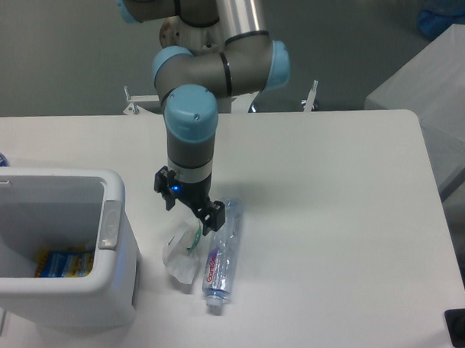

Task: Place the trash in the trash can
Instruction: 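Close the gripper on the crumpled white tissue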

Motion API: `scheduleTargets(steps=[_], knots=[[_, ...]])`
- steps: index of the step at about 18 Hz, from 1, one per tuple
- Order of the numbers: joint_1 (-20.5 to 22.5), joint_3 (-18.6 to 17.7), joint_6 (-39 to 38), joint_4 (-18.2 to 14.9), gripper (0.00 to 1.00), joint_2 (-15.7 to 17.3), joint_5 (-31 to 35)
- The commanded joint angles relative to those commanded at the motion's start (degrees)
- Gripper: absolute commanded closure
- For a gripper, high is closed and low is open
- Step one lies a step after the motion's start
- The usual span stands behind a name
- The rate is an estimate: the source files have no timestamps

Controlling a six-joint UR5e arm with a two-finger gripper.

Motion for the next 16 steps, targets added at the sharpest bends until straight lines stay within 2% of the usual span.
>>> scheduleTargets(steps=[1,2,3,7,8,9,16], knots=[[-0.09,0.00,-0.35,0.00,0.05,-0.18,0.09],[-0.18,0.09,-0.79,0.00,0.16,-0.35,0.09],[-0.18,0.18,-1.23,0.00,0.35,-0.35,0.09],[-0.18,0.44,-2.20,0.00,0.93,-0.53,0.09],[-0.18,0.61,-2.20,0.00,0.99,-0.53,0.09],[-0.18,0.79,-2.29,0.00,1.00,-0.53,0.09],[0.70,0.97,-2.20,-0.17,1.00,-0.27,0.09]])
